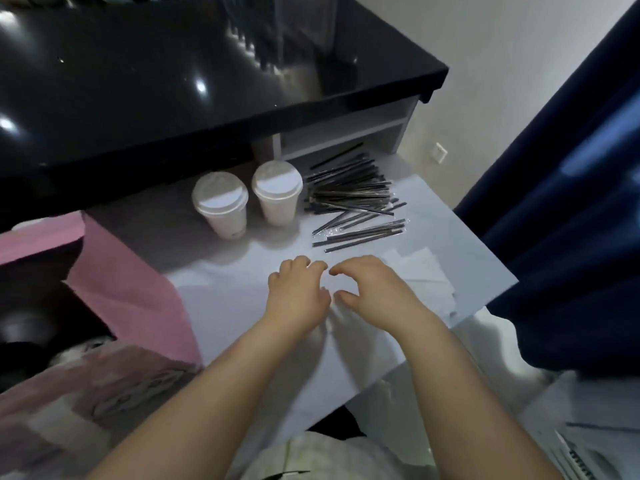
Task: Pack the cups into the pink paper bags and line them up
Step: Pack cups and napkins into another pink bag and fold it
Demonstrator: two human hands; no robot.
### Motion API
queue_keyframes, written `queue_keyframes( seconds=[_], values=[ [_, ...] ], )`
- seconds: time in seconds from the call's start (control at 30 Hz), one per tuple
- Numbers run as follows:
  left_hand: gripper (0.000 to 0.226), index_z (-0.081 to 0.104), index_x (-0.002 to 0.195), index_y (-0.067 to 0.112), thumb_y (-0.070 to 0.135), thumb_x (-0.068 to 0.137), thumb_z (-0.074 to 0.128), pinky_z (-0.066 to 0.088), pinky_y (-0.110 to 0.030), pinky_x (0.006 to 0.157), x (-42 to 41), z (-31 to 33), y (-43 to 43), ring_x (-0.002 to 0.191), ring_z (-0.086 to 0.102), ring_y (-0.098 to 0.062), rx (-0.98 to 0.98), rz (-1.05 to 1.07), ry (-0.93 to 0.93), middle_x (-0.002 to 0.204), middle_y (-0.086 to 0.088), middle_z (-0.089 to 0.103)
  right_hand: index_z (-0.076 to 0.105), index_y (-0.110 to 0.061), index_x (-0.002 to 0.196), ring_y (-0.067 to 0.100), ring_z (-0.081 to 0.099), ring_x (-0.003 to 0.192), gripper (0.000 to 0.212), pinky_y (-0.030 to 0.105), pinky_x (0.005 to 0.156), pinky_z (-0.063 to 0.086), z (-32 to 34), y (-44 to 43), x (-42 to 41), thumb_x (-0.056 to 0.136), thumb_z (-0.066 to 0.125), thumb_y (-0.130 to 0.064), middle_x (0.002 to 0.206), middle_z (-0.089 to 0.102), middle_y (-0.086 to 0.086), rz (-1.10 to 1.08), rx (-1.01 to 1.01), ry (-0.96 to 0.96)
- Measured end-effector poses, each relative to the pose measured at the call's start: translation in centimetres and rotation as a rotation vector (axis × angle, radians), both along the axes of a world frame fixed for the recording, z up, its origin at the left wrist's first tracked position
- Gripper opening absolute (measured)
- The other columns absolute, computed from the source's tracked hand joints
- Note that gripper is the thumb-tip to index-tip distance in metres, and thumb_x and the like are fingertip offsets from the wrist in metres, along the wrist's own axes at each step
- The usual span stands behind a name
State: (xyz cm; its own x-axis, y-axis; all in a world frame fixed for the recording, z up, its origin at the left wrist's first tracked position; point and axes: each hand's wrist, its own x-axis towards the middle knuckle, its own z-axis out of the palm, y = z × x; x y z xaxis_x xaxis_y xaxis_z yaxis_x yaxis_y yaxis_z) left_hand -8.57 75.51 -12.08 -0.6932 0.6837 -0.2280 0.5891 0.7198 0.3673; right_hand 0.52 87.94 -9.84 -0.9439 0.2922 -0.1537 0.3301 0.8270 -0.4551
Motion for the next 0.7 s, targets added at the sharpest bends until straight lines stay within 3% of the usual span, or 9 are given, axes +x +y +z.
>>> queue_keyframes(
  seconds=[0.17, 0.53, 0.63, 0.7],
  values=[
    [0.049, 0.043, 0.142, 0.027, 0.028, 0.094, 0.052, 0.033, -0.039, 0.102, -2.5, -1.9, 4.5, 0.131, 0.036, -0.027, 0.028, 0.148, 0.022, 0.143, -0.001, 0.043, 0.06, -0.021, 0.126, 0.025, 0.044, 0.123, 0.037, 0.034, 0.098, 0.038, -2.5, 8.8, -2.9, 0.09, 0.061, -0.025, 0.128, 0.06, 0.001, 0.028, 0.084, -0.043],
    [0.05, 0.05, 0.138, 0.022, 0.023, 0.089, 0.058, 0.038, -0.041, 0.099, -6.6, -1.8, 9.6, 0.124, 0.042, -0.028, 0.082, 0.269, 0.089, 0.136, -0.001, 0.051, 0.047, -0.021, 0.141, 0.034, 0.027, 0.136, 0.052, 0.046, 0.112, 0.022, -5.9, 16.8, -11.8, 0.091, 0.06, -0.025, 0.146, 0.045, 0.001, -0.007, 0.173, 0.037],
    [0.052, 0.048, 0.139, 0.023, 0.024, 0.088, 0.058, 0.038, -0.041, 0.101, -7.4, -1.8, 10.7, 0.127, 0.04, -0.027, 0.072, 0.268, 0.084, 0.14, 0.0, 0.048, 0.054, -0.022, 0.135, 0.032, 0.031, 0.13, 0.048, 0.044, 0.109, 0.019, -7.1, 17.3, -13.1, 0.089, 0.063, -0.03, 0.135, 0.052, 0.003, -0.032, 0.189, 0.038],
    [0.052, 0.048, 0.138, 0.023, 0.022, 0.087, 0.058, 0.036, -0.04, 0.104, -7.8, -2.0, 11.3, 0.129, 0.039, -0.026, 0.072, 0.272, 0.092, 0.14, 0.001, 0.048, 0.067, -0.021, 0.12, 0.032, 0.036, 0.122, 0.034, 0.042, 0.104, 0.02, -7.7, 17.7, -13.3, 0.087, 0.067, -0.028, 0.12, 0.059, 0.004, -0.046, 0.167, 0.11]
  ],
)
